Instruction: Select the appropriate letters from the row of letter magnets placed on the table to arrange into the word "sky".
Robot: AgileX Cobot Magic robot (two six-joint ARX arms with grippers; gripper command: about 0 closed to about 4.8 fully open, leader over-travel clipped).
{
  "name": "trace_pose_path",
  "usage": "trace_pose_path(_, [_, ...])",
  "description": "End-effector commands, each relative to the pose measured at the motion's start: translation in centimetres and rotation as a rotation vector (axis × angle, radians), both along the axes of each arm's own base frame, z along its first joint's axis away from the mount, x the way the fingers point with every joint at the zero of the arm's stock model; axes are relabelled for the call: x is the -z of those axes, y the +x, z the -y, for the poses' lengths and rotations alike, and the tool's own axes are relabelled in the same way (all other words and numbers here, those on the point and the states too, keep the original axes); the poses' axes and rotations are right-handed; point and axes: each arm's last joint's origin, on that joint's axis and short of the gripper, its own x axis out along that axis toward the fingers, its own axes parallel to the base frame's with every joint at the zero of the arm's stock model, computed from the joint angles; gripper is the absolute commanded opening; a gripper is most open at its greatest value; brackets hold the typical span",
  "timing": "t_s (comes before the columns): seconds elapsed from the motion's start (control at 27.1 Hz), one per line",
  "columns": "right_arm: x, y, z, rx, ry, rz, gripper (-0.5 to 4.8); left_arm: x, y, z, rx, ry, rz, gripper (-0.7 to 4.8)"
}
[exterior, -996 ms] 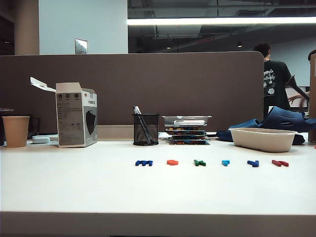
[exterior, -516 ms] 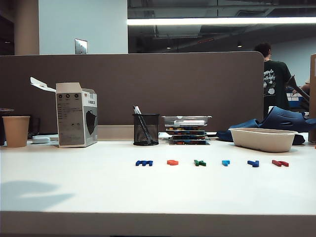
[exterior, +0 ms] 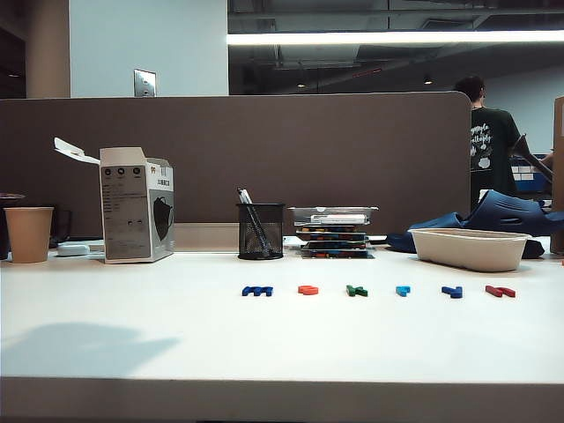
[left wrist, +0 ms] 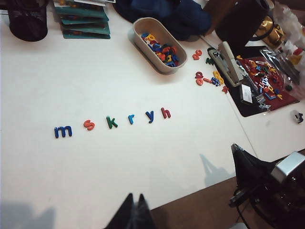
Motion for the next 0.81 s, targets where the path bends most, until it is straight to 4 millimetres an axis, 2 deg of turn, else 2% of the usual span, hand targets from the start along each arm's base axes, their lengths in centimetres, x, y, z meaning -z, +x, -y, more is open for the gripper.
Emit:
trace_pose_path(0.04, [0.0, 0.0, 0.0, 0.003, 0.006, 0.017, -0.06, -0.2, 0.0, -0.1, -0.010, -0.014, 0.008, -0.05])
trace_pose_path(0.41, [-0.7, -0.2, 0.0, 0.011, 0.079, 0.010, -0.06, -0.2, 0.0, -0.1, -0.007, -0.016, 0.007, -0.05])
trace_pose_path(0.81, [-7.3, -2.5, -0.1, 0.008, 0.081, 0.019, -0.06, -0.2, 0.0, -0.1, -0.007, -0.017, 0.007, -0.05])
